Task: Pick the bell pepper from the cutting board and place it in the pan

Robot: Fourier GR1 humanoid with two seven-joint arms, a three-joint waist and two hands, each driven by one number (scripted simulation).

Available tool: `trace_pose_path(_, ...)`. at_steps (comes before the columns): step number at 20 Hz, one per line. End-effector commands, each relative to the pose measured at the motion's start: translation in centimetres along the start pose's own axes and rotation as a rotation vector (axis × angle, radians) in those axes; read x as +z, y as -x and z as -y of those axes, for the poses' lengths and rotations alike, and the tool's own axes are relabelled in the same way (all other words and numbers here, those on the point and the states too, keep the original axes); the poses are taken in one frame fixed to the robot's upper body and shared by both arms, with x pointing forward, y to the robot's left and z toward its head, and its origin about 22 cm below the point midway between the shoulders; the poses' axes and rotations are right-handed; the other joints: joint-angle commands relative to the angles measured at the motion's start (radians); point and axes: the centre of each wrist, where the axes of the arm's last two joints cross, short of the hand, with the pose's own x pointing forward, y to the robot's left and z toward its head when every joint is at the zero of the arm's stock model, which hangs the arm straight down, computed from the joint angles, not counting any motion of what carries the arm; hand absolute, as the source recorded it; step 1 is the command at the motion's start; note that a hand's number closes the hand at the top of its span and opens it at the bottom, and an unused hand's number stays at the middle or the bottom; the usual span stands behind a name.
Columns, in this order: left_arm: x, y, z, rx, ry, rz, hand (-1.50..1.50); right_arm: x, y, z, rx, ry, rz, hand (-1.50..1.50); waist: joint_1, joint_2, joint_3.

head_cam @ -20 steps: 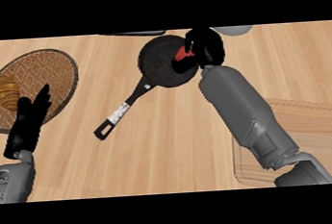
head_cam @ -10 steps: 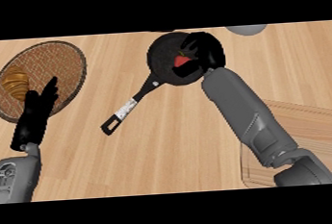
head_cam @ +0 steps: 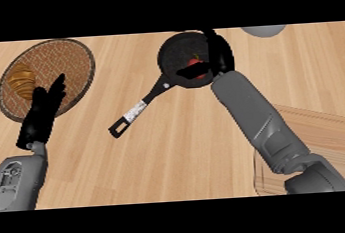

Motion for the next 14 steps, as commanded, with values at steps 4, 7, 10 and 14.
trace_pose_path(4,0.0,-0.1,0.8,0.005,-0.002,0.001,0.0,-0.4,-0.3,0.5,-0.143,0.131,0.066,-1.5,-0.007,-0.009,0.0)
trace_pose_path(7,0.0,0.1,1.0,0.015,-0.021,-0.022,0.0,-0.3,0.3,0.7,-0.184,0.21,0.046,-1.5,-0.028,-0.014,0.0)
trace_pose_path(10,0.1,1.1,-1.4,0.006,-0.047,-0.031,0.0,-0.7,-0.4,0.9,-0.235,0.249,0.027,-1.5,-0.052,-0.018,-0.002)
trace_pose_path(14,1.2,3.7,-2.3,0.013,-0.073,-0.078,0.0,-0.4,0.6,0.8,-0.248,0.305,-0.011,-1.5,-0.091,-0.034,-0.003)
